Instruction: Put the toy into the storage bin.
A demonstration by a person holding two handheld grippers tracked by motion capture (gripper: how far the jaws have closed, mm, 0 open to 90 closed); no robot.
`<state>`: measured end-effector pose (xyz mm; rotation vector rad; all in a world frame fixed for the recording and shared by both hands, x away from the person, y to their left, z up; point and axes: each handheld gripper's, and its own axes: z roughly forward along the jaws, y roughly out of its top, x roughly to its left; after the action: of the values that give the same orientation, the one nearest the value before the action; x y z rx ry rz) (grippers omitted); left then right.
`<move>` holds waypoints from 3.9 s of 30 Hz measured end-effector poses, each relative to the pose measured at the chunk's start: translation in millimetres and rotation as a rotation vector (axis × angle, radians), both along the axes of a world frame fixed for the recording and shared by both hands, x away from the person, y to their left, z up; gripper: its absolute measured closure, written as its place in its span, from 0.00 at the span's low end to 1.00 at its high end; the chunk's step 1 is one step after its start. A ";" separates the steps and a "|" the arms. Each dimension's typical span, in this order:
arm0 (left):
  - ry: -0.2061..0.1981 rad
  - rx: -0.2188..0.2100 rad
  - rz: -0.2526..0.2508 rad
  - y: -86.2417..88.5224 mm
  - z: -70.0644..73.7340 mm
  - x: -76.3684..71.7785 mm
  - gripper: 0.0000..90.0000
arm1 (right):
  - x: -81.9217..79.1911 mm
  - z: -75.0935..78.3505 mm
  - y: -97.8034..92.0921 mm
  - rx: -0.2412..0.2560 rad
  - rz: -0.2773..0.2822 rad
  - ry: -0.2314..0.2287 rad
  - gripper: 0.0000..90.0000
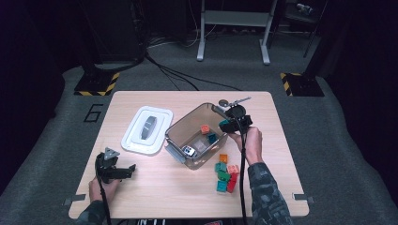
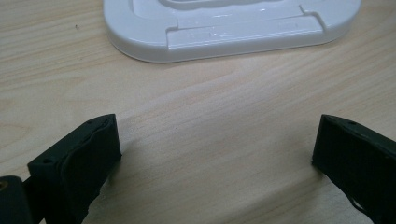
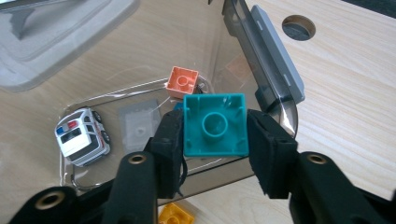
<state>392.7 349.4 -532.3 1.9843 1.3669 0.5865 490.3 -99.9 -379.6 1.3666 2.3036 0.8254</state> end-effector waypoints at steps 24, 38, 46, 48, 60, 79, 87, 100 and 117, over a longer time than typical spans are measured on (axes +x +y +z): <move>0.006 0.001 -0.003 0.1 0.5 -0.1 0.01 | -49.9 -10.6 -38.5 0.077 -0.034 -0.035 0.17; 0.006 0.002 -0.002 0.1 0.5 -0.2 0.01 | -89.4 -63.1 -58.3 0.083 -0.069 0.054 0.16; 0.005 0.002 -0.001 0.1 0.5 -0.3 0.01 | -111.9 -87.6 -51.7 0.084 -0.082 0.109 0.20; 0.005 0.003 -0.001 0.1 0.6 -0.3 0.01 | -114.8 -94.1 -50.2 0.083 -0.080 0.122 0.22; 0.006 0.002 -0.001 0.2 0.5 -0.3 0.01 | -122.4 -104.7 -53.3 0.079 -0.104 0.122 0.31; 0.006 0.001 0.000 0.0 0.5 -0.3 0.01 | -124.2 -105.0 -54.0 0.062 -0.051 0.152 0.64; 0.006 0.001 0.000 0.0 0.5 -0.3 0.01 | -123.2 -106.2 -55.3 0.040 -0.047 0.151 0.75; 0.006 0.002 -0.001 0.0 0.5 -0.4 0.01 | -124.6 -93.5 -71.6 0.080 -0.084 0.108 0.75; 0.006 0.002 -0.001 0.1 0.5 -0.3 0.01 | -92.4 -56.8 -83.0 0.098 -0.108 0.022 0.75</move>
<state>392.4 349.5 -531.8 1.9897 1.3701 0.5819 397.8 -182.9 -436.4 1.5344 2.2098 0.9043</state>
